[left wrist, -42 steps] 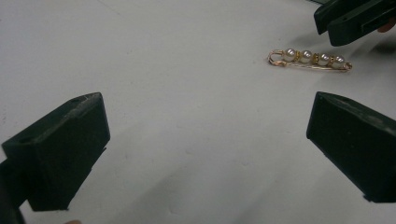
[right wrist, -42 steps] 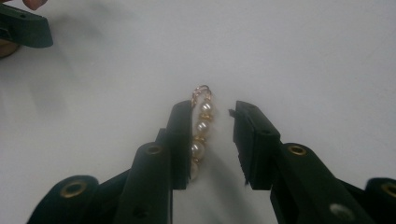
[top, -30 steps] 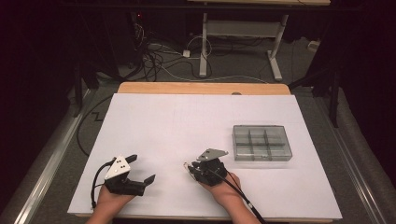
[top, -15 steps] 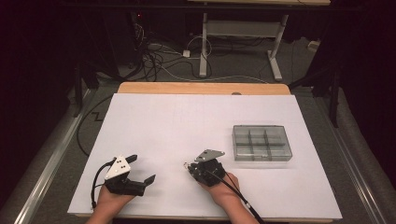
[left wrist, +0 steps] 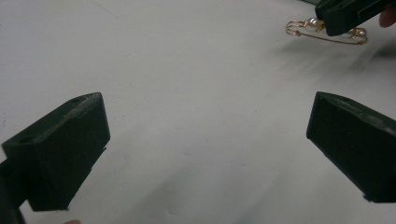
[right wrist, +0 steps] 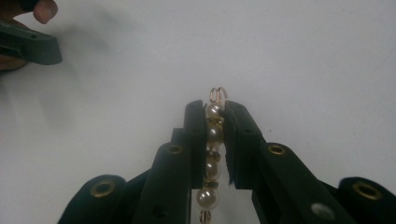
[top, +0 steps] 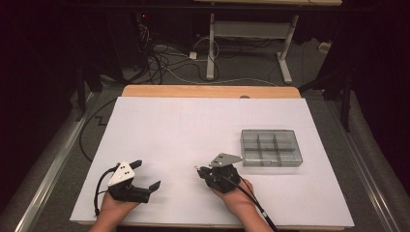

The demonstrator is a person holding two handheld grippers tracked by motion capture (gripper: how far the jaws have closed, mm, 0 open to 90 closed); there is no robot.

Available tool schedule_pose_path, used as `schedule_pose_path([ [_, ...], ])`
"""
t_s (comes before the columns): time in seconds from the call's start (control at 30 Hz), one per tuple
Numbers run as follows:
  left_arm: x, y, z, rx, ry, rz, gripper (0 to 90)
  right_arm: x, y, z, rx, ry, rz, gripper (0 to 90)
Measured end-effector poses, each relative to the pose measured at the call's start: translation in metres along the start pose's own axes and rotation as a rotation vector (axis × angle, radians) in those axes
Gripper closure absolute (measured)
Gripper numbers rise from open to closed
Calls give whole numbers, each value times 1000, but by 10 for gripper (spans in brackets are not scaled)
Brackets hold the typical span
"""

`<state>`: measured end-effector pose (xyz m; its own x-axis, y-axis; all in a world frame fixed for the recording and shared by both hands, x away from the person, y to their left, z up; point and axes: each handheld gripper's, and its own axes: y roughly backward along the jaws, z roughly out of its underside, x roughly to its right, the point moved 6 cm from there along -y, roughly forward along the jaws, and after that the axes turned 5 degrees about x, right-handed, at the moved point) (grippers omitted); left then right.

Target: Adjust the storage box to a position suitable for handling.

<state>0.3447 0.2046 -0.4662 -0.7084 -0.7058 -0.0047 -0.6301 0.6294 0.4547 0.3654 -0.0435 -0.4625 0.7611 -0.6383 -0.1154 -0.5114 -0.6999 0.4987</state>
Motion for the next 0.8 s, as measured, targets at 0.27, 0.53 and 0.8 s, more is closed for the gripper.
schedule_pose_path([
  [0.27,0,0,0,5,4,1,0,8,20,11,8,-3,11,805],
  [0.53,0,0,0,6,5,2,0,23,47,34,15,-38,36,805],
  [0.8,0,1,0,9,7,2,0,34,75,51,15,-48,72,805],
])
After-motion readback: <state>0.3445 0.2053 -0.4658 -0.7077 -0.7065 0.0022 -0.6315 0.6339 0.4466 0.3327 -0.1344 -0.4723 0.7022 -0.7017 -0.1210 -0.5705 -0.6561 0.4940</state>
